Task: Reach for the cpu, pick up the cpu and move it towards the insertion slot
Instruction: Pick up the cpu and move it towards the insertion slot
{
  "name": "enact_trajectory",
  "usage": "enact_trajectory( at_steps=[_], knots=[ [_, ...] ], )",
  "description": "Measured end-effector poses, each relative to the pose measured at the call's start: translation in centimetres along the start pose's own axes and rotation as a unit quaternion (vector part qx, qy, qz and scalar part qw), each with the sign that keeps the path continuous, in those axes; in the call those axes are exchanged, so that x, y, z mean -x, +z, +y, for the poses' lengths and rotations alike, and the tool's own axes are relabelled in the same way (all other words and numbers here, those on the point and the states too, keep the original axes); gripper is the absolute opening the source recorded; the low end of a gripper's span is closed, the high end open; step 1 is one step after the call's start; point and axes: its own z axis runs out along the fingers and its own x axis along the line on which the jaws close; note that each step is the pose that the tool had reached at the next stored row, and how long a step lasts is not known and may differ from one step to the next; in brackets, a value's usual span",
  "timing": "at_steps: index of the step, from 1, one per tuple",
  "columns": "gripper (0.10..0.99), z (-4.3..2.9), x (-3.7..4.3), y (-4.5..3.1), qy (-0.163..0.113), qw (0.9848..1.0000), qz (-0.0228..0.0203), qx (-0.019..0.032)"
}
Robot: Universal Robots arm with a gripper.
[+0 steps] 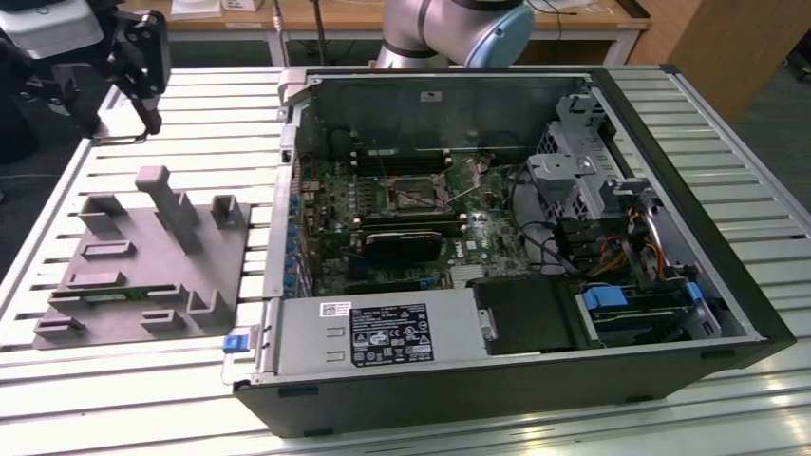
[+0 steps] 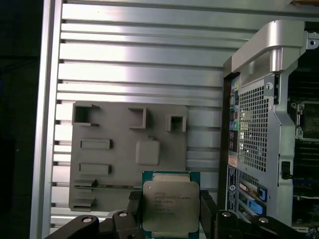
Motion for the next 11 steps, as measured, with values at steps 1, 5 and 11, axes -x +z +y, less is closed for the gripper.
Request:
enact_trajectory(
  at_steps=[1, 5, 11],
  knots=[
    [0.545, -0.01, 0.32, 0.00, 0.000, 1.0000, 0.0000, 0.0000],
    [0.545, -0.04, 1.76, 0.03, 0.000, 1.0000, 0.0000, 0.0000],
    [0.545, -0.10, 3.84, 0.07, 0.000, 1.0000, 0.0000, 0.0000]
  ],
)
